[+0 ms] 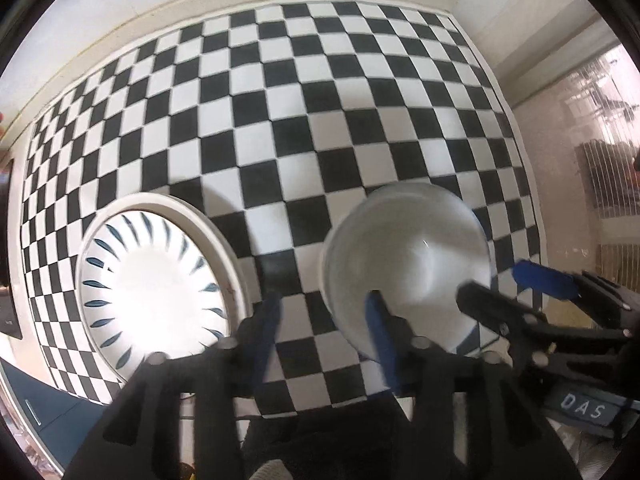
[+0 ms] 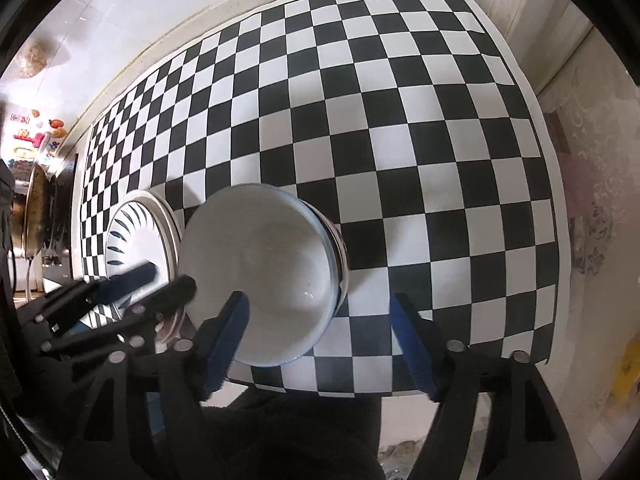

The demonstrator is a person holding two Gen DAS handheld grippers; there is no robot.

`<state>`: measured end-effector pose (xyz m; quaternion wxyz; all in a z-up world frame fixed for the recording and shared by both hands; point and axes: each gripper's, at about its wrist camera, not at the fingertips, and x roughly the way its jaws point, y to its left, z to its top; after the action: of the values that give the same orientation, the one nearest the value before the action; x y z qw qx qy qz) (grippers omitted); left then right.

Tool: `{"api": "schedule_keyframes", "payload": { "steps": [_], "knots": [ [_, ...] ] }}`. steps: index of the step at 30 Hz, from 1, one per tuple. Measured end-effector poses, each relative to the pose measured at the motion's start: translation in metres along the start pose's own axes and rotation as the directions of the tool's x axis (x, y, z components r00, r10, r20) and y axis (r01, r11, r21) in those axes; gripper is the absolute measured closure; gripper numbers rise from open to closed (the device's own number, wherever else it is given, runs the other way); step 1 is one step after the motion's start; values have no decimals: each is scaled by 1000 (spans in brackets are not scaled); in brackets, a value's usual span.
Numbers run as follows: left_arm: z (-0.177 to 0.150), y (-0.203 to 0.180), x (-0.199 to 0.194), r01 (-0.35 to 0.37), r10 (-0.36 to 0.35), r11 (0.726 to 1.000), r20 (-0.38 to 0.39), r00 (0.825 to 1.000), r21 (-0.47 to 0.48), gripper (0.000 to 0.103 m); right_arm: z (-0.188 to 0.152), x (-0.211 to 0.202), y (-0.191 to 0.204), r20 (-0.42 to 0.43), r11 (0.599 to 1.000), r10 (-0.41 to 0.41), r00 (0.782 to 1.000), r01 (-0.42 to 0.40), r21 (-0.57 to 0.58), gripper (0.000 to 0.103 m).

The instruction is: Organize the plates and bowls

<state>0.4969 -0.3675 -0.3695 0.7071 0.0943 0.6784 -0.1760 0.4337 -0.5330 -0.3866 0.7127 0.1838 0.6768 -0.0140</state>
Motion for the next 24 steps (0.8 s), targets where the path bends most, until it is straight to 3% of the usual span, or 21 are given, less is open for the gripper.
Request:
{"api": "schedule_keyframes", "payload": {
  "steps": [3,6,9,14,24],
  "knots": [
    [-1,8,-3,-38,38,999,31,999,-17,23,-2,-2,-4,14,999,-46,999,46,-12,18],
    [-4,13,-10,-46,48,999,68,997,-28,15,-7,-4,-5,20,995,-94,995,94,-27,16],
    [-8,16,-18,-48,51,998,94,994,-32,15,-13,-10,-3,39,991,-126,991,128,-40,16],
    [-19,15,-44,-53,56,998,139,989,-25,15,-25,-38,2,96,993,-114,989,118,-30,15],
    [-64,-2,-131,-96,90,995,275,957,9,15,-78,-139,35,281,991,-109,954,128,-49,15]
  ]
}}
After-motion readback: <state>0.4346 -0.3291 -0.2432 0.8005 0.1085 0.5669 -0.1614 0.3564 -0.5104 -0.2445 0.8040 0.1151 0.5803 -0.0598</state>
